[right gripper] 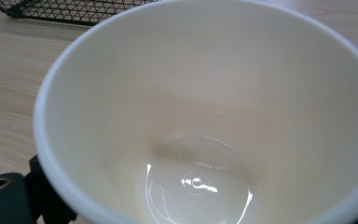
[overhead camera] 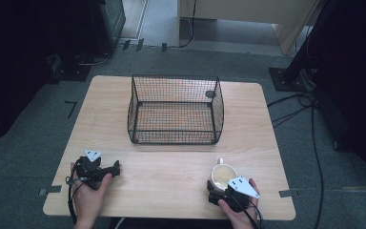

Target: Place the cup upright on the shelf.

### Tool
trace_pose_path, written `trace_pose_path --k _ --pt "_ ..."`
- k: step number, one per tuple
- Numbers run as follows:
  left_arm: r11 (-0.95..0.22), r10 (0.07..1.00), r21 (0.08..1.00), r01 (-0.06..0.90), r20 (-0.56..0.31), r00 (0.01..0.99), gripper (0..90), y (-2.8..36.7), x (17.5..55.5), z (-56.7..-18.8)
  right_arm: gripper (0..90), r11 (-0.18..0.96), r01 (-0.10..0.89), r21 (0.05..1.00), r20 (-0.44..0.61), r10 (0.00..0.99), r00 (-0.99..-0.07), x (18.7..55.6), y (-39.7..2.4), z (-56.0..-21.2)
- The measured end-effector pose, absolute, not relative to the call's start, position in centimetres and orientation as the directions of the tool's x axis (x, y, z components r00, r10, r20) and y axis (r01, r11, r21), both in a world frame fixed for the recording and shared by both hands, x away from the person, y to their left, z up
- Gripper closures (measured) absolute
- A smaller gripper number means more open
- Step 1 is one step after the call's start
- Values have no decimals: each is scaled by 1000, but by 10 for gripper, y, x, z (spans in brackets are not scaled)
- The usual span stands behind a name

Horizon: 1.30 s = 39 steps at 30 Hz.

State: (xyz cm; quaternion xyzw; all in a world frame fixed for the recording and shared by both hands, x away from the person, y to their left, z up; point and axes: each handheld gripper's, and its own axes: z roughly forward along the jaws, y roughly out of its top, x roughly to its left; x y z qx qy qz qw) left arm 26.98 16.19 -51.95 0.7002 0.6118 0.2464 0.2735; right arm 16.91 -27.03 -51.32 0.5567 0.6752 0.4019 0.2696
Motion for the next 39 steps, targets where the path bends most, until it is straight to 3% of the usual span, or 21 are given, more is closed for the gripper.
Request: trace_pose_path --k 20,39 --pt "-102 991 685 721 9 132 0 162 270 -520 60 120 539 834 16 971 -240 171 -265 -524" --pt "-112 990 684 721 11 143 0 162 270 -519 68 82 568 819 66 970 -235 174 -269 -524"
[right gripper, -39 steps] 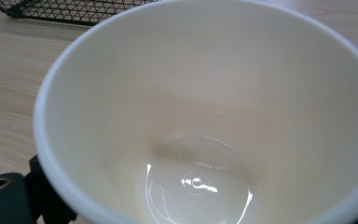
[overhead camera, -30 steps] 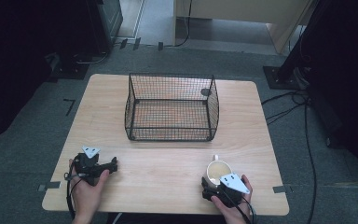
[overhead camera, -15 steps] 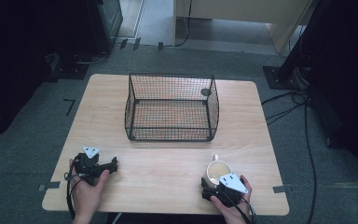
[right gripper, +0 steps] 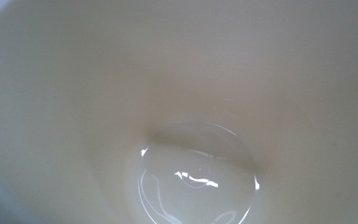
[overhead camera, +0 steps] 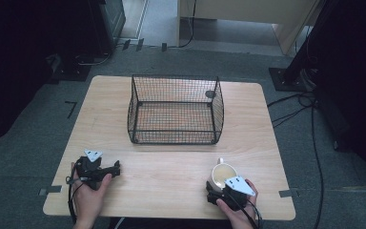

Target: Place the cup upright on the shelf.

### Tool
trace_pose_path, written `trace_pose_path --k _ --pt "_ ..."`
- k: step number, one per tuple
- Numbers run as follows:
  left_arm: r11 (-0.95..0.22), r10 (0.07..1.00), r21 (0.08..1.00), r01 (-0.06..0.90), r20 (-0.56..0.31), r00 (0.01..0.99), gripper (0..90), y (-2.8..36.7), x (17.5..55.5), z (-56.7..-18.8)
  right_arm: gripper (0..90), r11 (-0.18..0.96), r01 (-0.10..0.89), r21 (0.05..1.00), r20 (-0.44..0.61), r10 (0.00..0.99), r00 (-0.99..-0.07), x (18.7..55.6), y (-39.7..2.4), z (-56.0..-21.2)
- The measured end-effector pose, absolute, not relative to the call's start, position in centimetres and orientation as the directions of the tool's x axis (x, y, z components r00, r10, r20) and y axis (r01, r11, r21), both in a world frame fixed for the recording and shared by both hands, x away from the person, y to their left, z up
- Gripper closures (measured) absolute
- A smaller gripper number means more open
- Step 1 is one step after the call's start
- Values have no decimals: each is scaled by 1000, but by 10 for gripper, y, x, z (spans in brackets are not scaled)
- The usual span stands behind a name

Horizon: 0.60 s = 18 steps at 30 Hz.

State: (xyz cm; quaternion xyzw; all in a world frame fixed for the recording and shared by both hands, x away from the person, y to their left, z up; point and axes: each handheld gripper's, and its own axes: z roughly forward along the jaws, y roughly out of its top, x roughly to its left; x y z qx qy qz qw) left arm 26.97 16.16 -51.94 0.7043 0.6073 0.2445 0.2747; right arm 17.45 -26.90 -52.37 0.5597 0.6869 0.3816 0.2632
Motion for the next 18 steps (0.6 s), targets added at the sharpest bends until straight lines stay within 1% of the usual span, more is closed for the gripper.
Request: trace_pose_path --k 6,12,18 --pt "-112 990 684 721 11 143 0 162 270 -519 71 68 545 836 74 969 -234 173 -270 -518" --pt "-112 990 684 721 11 143 0 162 270 -519 72 83 470 879 55 960 -273 168 -266 -509" --pt "-112 990 684 721 11 143 0 162 270 -519 73 121 402 908 12 950 -312 162 -257 -502"
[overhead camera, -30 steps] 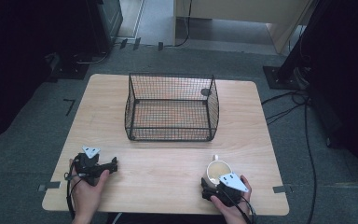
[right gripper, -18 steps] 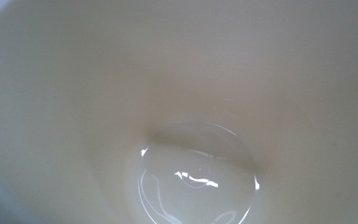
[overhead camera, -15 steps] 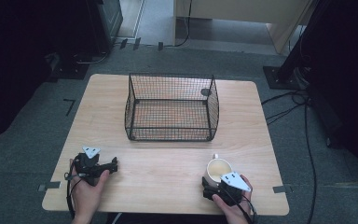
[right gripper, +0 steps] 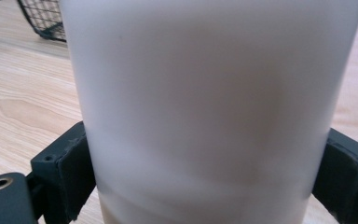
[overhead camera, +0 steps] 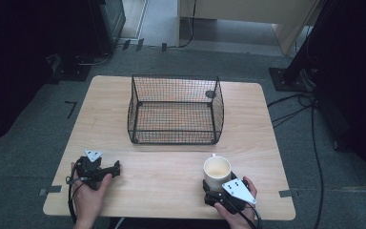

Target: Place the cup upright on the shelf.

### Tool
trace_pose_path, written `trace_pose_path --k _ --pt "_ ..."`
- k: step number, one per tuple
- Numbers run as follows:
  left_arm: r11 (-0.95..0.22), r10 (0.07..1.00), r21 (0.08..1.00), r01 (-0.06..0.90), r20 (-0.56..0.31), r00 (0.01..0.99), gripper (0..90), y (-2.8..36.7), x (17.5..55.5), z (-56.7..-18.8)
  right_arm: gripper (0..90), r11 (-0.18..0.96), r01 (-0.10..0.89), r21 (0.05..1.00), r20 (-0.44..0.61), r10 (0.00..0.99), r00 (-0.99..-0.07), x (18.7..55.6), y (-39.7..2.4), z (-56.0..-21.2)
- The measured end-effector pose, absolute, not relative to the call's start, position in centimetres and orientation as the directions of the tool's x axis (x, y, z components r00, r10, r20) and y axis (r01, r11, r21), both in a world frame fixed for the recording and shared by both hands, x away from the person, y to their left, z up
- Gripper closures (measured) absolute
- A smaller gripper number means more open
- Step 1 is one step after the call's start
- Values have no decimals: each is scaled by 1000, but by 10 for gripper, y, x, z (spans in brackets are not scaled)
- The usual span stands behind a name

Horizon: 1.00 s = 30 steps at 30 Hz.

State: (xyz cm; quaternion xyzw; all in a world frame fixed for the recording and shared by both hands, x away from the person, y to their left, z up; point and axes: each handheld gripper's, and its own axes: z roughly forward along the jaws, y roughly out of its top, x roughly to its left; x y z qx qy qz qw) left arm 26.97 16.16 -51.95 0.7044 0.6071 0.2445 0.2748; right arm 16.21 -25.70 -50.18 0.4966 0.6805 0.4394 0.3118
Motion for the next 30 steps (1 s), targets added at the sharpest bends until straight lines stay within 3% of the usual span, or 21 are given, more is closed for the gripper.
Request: trace_pose_path --k 12,30 --pt "-112 990 684 721 11 143 0 162 270 -519 73 132 361 923 -4 942 -336 160 -249 -490" --pt "-112 990 684 721 11 143 0 162 270 -519 74 73 219 973 1 948 -318 183 -242 -449"
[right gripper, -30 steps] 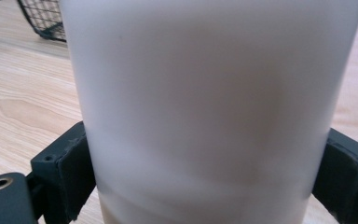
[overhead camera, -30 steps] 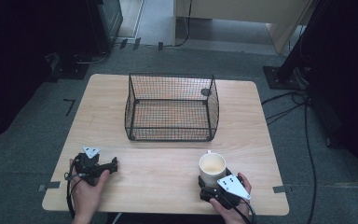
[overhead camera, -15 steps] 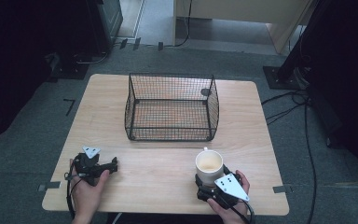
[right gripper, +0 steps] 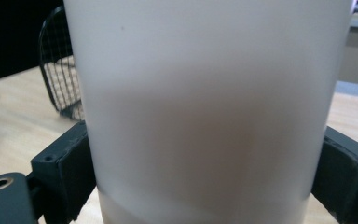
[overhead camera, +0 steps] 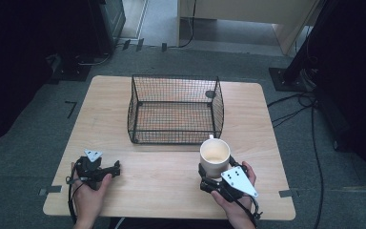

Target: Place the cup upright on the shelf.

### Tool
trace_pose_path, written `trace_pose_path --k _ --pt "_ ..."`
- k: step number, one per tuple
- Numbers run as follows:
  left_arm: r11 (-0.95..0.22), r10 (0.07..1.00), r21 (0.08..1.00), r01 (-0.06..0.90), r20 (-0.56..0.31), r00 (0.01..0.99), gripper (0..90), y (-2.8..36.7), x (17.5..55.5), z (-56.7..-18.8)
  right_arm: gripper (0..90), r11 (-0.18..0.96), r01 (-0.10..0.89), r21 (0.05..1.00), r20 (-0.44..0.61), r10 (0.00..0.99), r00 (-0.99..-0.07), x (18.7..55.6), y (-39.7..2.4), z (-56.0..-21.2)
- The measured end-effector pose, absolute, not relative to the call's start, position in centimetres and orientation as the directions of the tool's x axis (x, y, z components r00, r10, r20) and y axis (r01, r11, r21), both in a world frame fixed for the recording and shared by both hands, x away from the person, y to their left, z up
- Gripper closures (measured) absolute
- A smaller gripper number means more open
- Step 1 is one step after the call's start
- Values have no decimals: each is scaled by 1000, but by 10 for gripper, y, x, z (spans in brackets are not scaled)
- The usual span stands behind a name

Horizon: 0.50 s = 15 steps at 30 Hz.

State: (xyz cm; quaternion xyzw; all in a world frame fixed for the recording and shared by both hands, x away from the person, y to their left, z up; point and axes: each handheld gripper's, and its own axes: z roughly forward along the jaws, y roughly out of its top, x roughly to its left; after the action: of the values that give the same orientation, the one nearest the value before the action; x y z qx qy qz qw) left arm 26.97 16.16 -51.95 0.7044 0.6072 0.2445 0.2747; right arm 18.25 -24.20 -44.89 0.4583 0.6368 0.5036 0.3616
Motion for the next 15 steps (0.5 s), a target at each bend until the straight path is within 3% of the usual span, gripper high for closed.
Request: trace_pose_path --k 15 --pt "-113 989 686 719 10 146 0 161 270 -520 74 48 125 991 -8 955 -298 221 -232 -409"
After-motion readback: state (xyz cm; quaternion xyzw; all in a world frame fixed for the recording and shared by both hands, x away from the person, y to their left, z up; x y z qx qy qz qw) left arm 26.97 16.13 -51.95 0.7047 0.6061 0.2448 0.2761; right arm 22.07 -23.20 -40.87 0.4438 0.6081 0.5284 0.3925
